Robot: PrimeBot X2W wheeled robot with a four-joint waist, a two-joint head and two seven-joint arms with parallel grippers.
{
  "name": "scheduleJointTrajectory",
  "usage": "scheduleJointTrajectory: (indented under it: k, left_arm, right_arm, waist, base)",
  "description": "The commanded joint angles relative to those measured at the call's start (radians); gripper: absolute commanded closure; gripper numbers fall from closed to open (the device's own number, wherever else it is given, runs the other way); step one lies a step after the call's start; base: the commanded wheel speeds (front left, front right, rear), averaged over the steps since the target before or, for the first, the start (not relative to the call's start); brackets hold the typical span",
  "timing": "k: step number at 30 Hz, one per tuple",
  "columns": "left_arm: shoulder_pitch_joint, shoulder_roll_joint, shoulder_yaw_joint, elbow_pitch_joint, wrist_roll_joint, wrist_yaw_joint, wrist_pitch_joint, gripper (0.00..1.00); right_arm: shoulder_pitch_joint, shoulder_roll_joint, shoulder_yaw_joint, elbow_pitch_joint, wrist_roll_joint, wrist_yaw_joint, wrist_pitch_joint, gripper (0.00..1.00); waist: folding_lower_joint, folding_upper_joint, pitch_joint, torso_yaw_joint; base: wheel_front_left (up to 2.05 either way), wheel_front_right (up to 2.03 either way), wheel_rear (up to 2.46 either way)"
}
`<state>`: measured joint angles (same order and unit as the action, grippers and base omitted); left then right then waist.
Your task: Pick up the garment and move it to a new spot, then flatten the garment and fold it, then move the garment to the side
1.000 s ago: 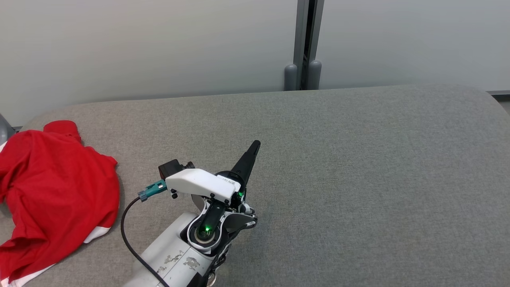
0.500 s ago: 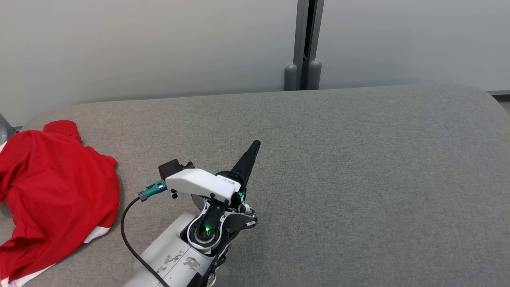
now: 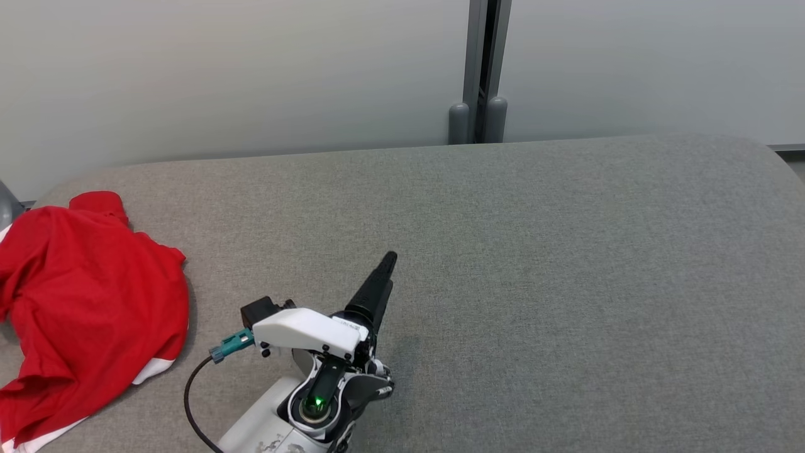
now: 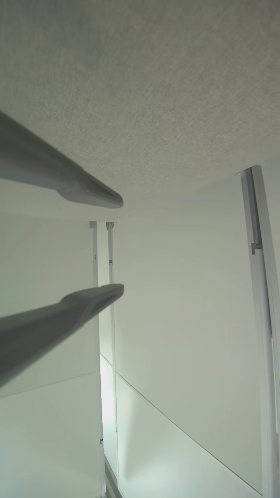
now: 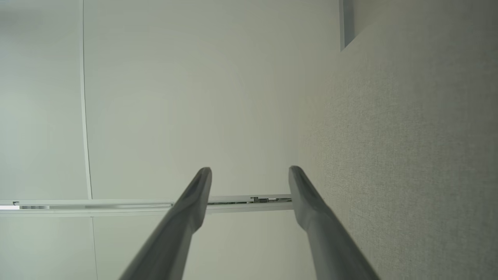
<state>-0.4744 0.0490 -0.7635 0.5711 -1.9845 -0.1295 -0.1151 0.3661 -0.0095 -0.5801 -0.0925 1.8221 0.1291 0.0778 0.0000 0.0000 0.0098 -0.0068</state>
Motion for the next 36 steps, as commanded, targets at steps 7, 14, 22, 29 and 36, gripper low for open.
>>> scheduleJointTrajectory:
  k: [7, 14, 22, 29, 36]
  left_arm:
    - [0.017, -0.001, 0.096, -0.061, 0.067, 0.000, -0.015, 0.00]
    - [0.061, -0.001, 0.170, -0.098, 0.123, 0.000, -0.028, 0.00]
    - [0.116, -0.001, 0.256, -0.147, 0.211, -0.001, -0.044, 0.00]
    - [0.152, -0.001, 0.309, -0.179, 0.280, -0.001, -0.055, 0.00]
    - [0.180, 0.000, 0.406, -0.211, 0.393, -0.001, -0.065, 0.00]
  right_arm:
    - [-0.064, -0.029, 0.083, 0.031, -0.059, 0.000, -0.039, 0.00]
    - [-0.125, -0.041, 0.160, 0.088, -0.131, 0.001, -0.073, 0.00]
    - [-0.196, -0.053, 0.233, 0.127, -0.273, 0.001, -0.108, 0.00]
    - [-0.249, -0.068, 0.304, 0.141, -0.433, 0.001, -0.133, 0.00]
    - [-0.298, -0.075, 0.355, 0.135, -0.598, 0.001, -0.156, 0.00]
  waist:
    - [0.0000, 0.0000, -0.004, -0.001]
    - [0.0000, 0.0000, -0.010, 0.000]
    - [0.0000, 0.0000, -0.020, 0.004]
    - [0.0000, 0.0000, -0.024, 0.011]
    - [0.0000, 0.0000, -0.025, 0.019]
  base:
    - [0.00, 0.00, 0.00]
    - [0.00, 0.00, 0.00]
    - [0.00, 0.00, 0.00]
    - [0.00, 0.00, 0.00]
    - [0.00, 0.00, 0.00]
